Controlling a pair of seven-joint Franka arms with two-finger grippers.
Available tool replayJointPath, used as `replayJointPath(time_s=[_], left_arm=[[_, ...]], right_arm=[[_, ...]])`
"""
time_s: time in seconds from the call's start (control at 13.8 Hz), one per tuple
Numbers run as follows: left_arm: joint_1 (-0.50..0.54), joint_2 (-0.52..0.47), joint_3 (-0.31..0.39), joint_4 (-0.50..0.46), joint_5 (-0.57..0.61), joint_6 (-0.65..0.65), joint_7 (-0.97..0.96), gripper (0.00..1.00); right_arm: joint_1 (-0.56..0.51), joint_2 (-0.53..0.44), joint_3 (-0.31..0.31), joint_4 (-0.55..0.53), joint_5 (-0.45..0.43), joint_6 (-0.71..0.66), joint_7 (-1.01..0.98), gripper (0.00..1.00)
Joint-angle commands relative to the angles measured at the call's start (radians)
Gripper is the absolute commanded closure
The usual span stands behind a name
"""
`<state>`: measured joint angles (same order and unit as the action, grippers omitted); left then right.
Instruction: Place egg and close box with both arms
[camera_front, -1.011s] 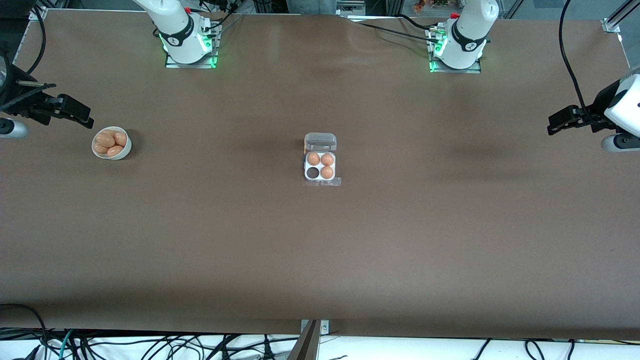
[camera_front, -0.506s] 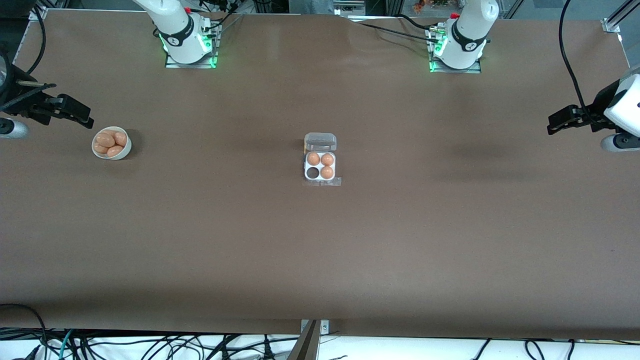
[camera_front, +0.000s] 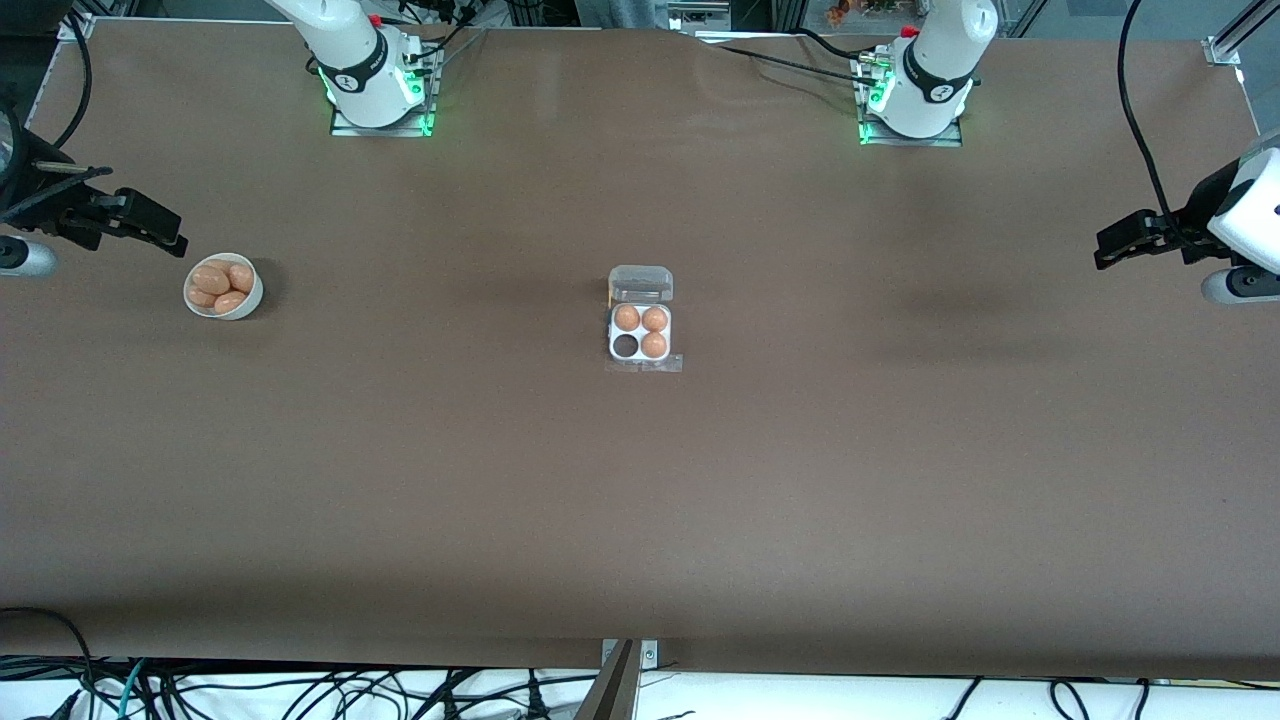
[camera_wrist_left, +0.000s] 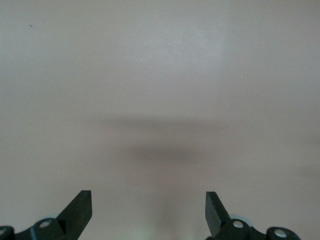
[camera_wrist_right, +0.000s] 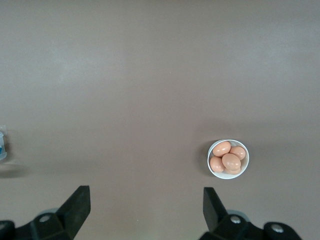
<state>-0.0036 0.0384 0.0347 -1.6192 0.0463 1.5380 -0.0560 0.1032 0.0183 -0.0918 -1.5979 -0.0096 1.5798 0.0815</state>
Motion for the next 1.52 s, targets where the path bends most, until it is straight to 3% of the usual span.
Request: replayJointPath(time_s=[0.0, 1.44], left_arm=[[0.005, 0.001, -0.001, 0.01, -0.002, -0.013, 0.021, 0.0], [0.004, -0.002, -0.002, 0.033, -0.019, -0.012, 0.021, 0.0]], right_arm=[[-0.003, -0.006, 0.003, -0.004, 0.013, -0.006, 0.009, 0.0], [-0.003, -0.006, 0.003, -0.004, 0.013, -0.007, 0.008, 0.0]])
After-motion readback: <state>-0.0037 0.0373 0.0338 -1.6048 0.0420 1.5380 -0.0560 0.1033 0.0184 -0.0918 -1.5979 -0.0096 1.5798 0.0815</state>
